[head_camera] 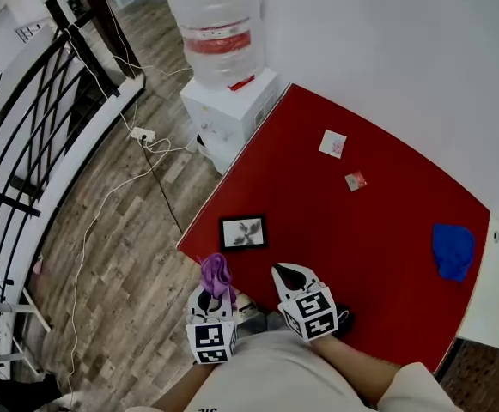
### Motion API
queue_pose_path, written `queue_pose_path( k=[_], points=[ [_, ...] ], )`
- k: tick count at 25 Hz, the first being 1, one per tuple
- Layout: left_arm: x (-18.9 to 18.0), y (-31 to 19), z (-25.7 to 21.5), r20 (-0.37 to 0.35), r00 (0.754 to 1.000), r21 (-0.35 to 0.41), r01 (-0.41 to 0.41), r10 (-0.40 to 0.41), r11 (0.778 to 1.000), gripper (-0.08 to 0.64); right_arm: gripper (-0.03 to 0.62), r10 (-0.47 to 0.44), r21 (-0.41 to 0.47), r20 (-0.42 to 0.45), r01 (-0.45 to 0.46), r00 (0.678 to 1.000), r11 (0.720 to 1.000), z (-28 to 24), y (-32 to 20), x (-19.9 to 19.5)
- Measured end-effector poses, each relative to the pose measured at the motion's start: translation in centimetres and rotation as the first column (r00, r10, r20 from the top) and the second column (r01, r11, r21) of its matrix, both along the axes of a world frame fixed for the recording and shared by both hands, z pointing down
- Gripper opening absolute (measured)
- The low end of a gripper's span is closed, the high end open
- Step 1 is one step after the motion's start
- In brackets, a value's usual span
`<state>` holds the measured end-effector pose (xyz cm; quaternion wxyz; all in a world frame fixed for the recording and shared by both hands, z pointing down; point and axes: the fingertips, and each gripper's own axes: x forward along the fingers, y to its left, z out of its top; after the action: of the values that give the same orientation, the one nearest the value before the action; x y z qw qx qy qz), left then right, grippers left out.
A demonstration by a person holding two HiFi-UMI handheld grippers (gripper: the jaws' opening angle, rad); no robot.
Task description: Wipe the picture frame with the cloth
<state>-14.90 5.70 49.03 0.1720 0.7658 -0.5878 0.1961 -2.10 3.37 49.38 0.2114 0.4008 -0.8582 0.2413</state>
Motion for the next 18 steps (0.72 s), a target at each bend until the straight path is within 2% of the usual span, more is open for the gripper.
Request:
queue_pose_path(
  k=[4,8,18],
  points=[
    [0.1,-0.2,-0.5,-0.031,1.000,0.002,0.003,-0.003,1.000,0.060,0.002,-0.033,0.021,-0.033,0.034,0.999,0.999,-0.6,0.7,-1.3],
    [0.5,-0.2,-1.1,-0.012,1.000,0.020,-0.016,0.016,1.000,0.061,0.002,-0.040,0.030,-0.041,0.041,0.998,0.999,-0.6,1.1,-1.3],
    [0.8,0.5,-1.1,-0.005,1.000,0.005,-0.026,0.026,1.000,0.061,0.002,-0.035,0.038,-0.032,0.037,0.999,0.999,-0.8,1.6,-1.2]
  ],
)
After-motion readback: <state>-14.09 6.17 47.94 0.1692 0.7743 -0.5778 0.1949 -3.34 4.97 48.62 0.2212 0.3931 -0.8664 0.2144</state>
